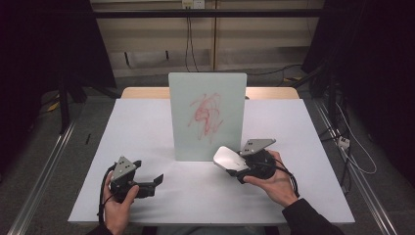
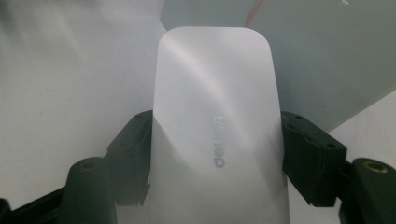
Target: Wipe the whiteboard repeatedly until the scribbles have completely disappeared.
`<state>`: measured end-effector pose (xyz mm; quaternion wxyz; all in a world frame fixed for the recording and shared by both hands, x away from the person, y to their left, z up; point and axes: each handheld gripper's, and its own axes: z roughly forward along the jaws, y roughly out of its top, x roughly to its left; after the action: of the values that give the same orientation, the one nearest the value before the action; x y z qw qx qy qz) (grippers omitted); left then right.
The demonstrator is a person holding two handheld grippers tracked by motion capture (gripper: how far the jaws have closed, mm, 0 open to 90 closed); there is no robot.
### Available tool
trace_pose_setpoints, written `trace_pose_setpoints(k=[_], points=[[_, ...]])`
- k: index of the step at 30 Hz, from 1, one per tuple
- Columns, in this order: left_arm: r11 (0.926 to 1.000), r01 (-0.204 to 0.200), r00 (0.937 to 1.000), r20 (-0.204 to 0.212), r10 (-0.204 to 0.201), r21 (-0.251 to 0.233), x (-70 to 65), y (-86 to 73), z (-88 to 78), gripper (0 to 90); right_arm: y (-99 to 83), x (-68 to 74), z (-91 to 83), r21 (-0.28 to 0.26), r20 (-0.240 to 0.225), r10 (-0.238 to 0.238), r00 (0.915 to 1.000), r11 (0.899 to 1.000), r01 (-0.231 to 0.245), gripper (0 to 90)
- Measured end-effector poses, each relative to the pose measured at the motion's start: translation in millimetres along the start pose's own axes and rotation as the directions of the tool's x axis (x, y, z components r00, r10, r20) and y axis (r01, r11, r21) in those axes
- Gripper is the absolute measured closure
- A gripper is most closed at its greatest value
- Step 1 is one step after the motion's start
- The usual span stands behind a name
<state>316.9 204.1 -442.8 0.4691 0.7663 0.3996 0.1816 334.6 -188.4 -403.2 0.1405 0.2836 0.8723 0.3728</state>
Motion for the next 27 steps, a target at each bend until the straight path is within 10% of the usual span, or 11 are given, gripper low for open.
trace_pose_setpoints(k=[17,27], points=[[1.0,0.003,1.0,0.002,-0.003,-0.006,-1.5,-0.4,-1.0,4.5,17.1,7.5,-7.3,-0.076,0.129,-0.104,0.9861,0.99,0.114,31.6],[1.0,0.009,0.9999,0.006,-0.009,-0.001,-0.4,-1.3,-0.7,4.5,37.9,10.7,-7.8,-0.118,0.251,-0.179,0.9512,0.97,0.214,31.6]])
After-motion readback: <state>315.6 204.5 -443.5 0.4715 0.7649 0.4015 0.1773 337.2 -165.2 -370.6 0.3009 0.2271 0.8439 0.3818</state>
